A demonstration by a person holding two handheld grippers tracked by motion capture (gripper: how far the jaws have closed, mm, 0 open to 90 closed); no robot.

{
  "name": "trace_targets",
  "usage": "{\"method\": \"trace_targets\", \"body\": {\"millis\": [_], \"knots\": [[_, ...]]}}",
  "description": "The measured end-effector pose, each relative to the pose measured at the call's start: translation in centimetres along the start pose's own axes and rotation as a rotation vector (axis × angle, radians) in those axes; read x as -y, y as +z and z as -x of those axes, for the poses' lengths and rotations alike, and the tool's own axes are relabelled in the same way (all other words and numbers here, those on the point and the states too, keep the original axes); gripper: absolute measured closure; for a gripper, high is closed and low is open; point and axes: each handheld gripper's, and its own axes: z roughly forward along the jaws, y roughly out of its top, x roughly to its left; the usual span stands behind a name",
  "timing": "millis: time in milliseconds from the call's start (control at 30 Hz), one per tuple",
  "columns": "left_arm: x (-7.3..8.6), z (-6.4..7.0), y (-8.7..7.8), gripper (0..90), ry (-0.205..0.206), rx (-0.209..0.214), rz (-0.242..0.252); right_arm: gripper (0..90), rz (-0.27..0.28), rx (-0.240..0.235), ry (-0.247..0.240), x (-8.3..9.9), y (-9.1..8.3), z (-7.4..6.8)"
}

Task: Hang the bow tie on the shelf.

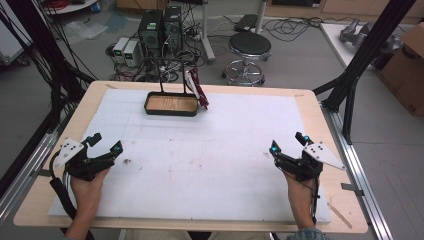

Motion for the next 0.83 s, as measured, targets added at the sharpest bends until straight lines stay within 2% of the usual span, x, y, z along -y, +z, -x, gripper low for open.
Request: {"method": "trace_targets", "body": {"millis": [100, 300, 500, 833], "knots": [[0.0, 0.0, 0.0, 17.2, 0.002, -0.001, -0.003, 11.8, 0.000, 0.010, 0.001, 1.1, -0.6, -0.1], [0.0, 0.0, 0.0, 17.2, 0.001, -0.003, -0.004, 11.8, -0.010, 0.008, 0.048, 2.8, -1.6, 0.0], [0.0, 0.0, 0.0, 17.2, 0.003, -0.005, -0.005, 11.9, -0.030, 0.008, 0.043, 4.5, -2.0, 0.0], [0.1, 0.0, 0.1, 17.2, 0.004, -0.006, -0.007, 11.9, -0.045, 0.007, 0.076, 5.2, -2.3, 0.1]]}}
